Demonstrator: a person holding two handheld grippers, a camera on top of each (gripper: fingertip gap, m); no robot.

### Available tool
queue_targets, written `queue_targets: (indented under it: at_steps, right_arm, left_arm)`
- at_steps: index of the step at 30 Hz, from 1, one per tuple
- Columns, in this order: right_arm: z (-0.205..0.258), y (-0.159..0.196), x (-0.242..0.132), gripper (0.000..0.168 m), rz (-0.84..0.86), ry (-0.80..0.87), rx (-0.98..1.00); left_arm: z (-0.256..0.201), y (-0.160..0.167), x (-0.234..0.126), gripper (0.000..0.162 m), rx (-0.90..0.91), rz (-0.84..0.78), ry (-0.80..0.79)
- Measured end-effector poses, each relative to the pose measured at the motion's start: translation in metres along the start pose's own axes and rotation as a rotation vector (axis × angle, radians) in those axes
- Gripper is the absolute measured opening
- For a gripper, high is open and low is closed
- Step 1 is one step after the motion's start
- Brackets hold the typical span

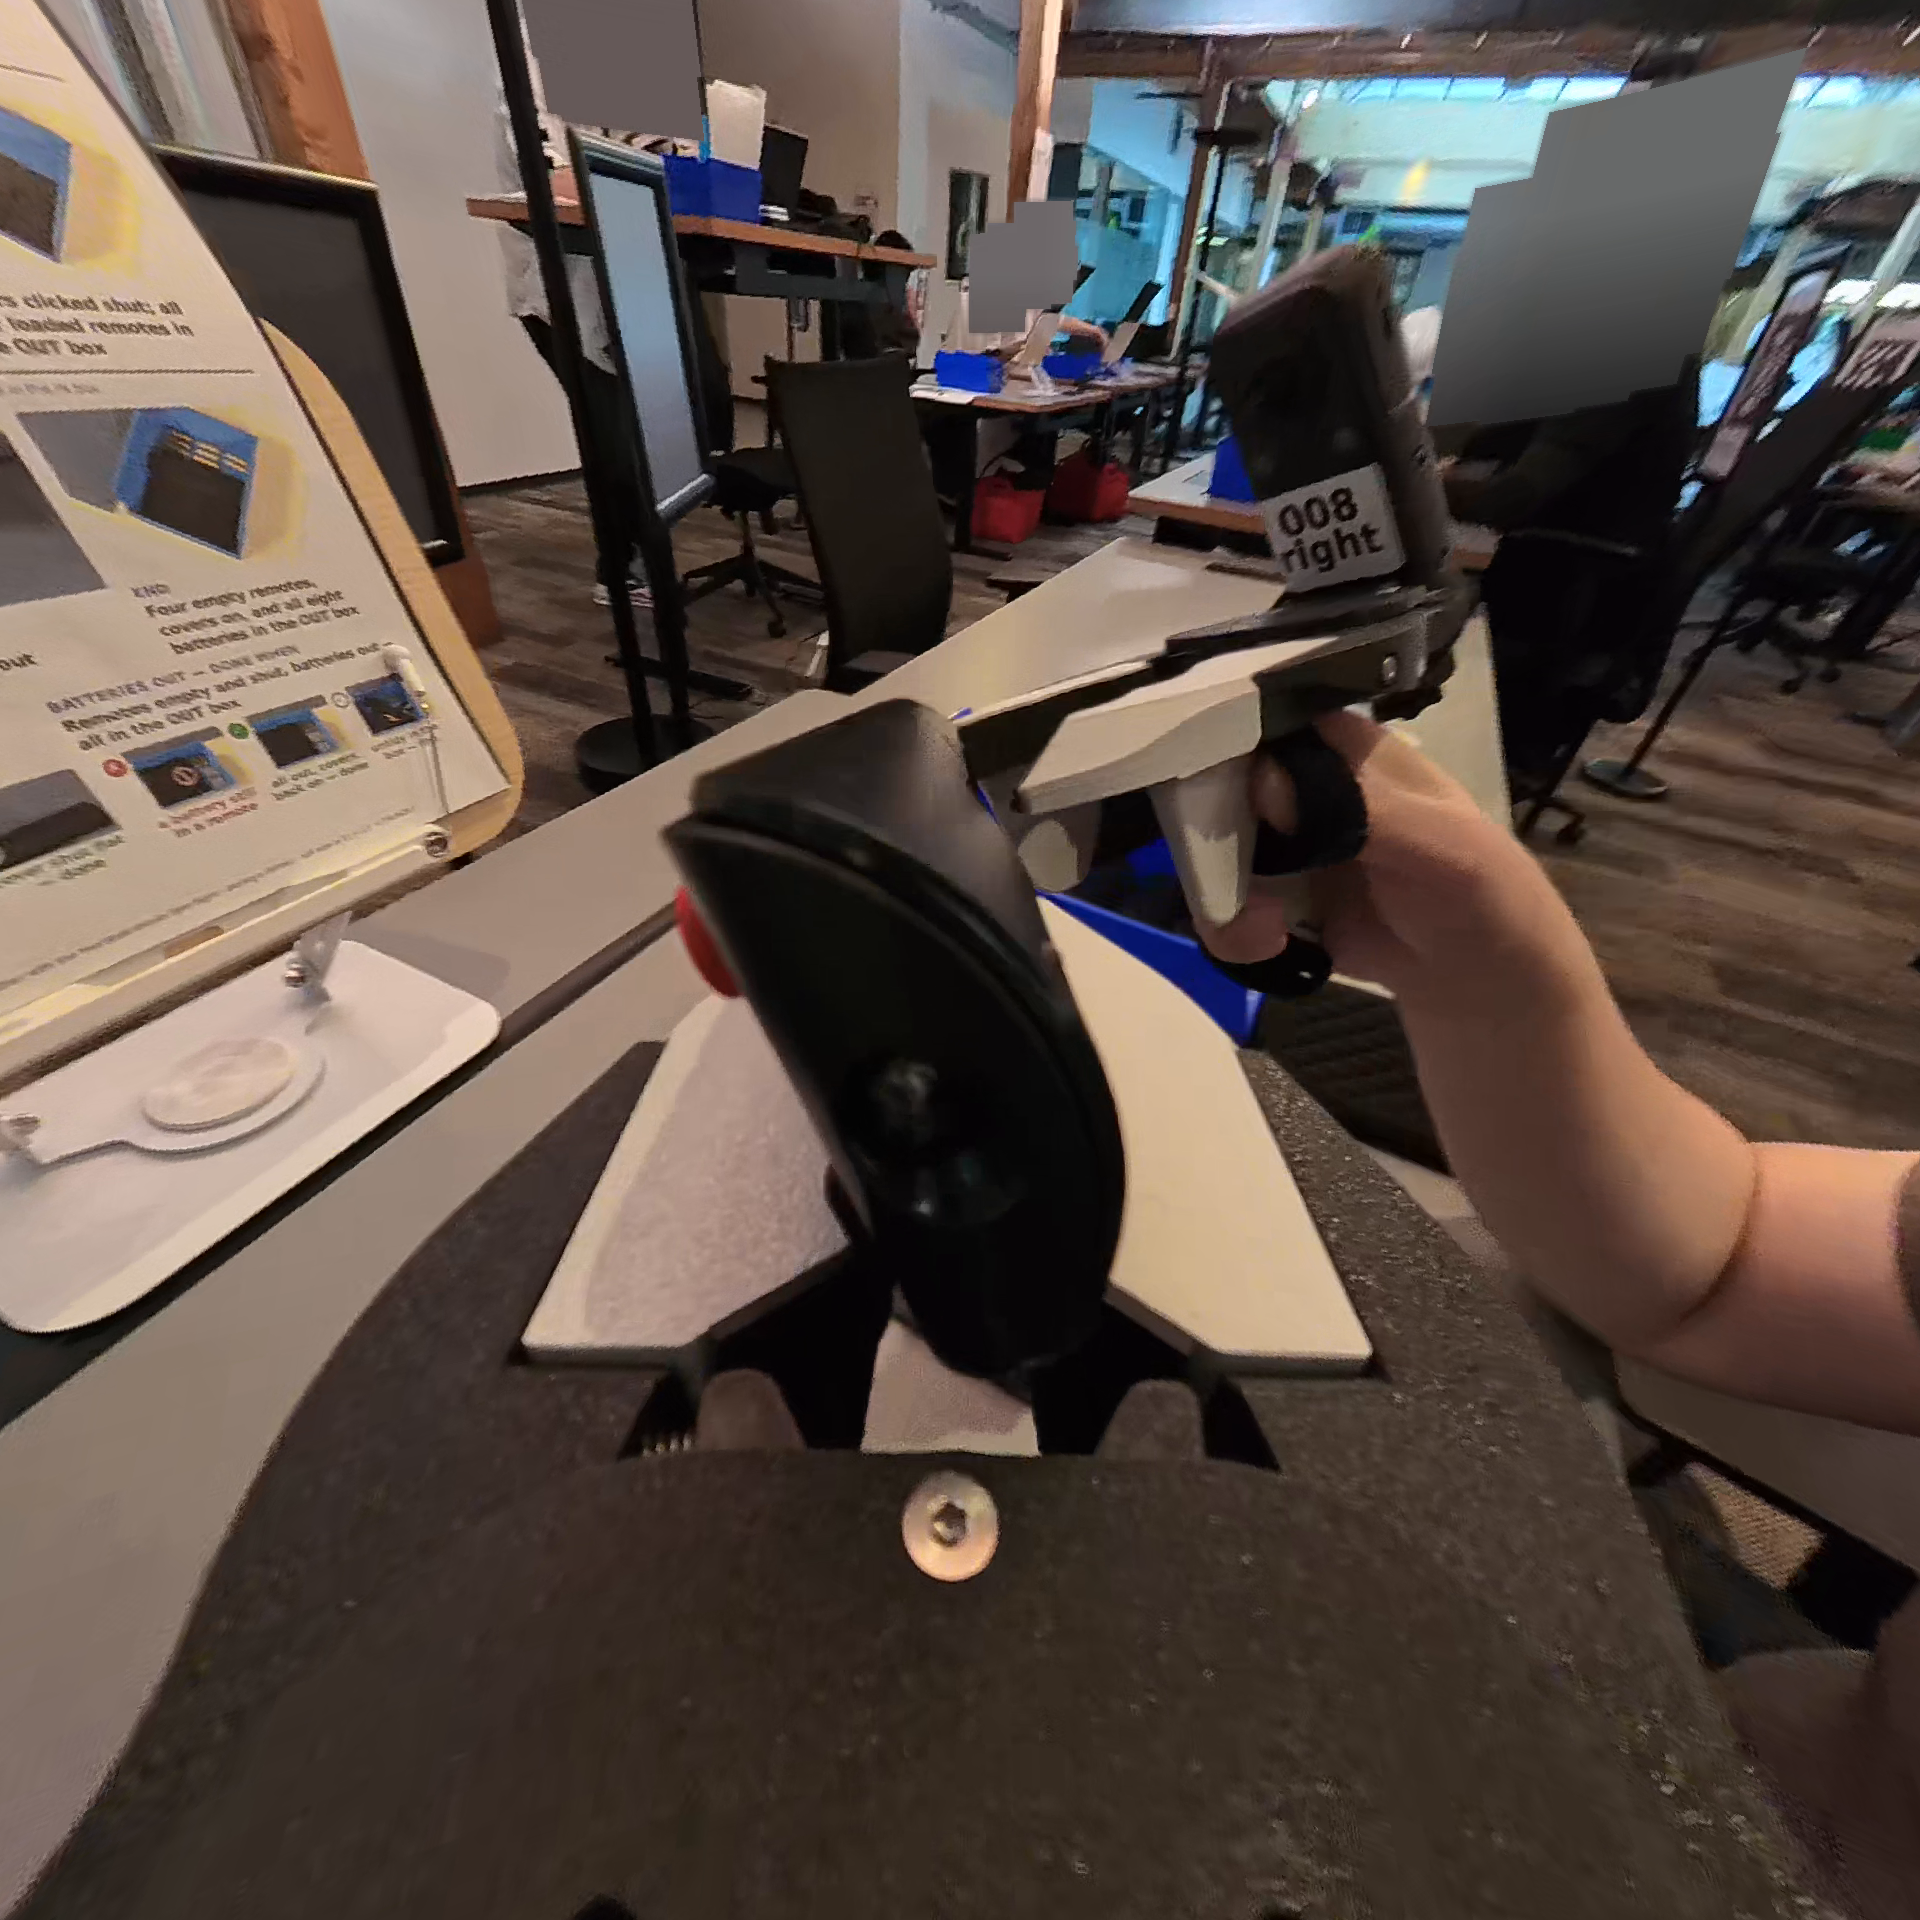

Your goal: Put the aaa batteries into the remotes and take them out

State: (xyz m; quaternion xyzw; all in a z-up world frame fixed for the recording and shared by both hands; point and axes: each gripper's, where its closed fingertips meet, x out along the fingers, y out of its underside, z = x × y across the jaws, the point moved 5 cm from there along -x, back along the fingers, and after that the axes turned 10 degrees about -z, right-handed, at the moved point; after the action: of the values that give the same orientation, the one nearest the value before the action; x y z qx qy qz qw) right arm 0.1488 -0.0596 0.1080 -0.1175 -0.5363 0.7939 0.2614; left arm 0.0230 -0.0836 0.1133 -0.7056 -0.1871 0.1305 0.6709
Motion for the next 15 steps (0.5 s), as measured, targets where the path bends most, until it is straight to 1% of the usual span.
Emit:
queue_targets:
  at_steps: [2,4,10,15]
  right_arm:
    - [-0.0019,0.0016,0.0016,0.049,0.009,0.048,-0.055]
    - [-0.0011,0.0015,0.0019,0.048,0.003,0.064,-0.071]
    - [-0.0020,0.0050,0.0044,0.057,0.009,0.066,-0.030]
    - [-0.0051,0.0058,0.0043,0.058,0.009,0.065,0.003]
  left_arm:
    - [-0.0019,0.0018,0.0014,0.018,0.040,0.019,-0.022]
    - [-0.0038,0.0017,0.0020,0.018,0.070,0.022,-0.033]
    - [-0.0051,0.0048,0.0037,0.018,0.138,0.058,-0.068]
    - [-0.0084,0.0067,0.0059,0.018,0.197,0.076,-0.095]
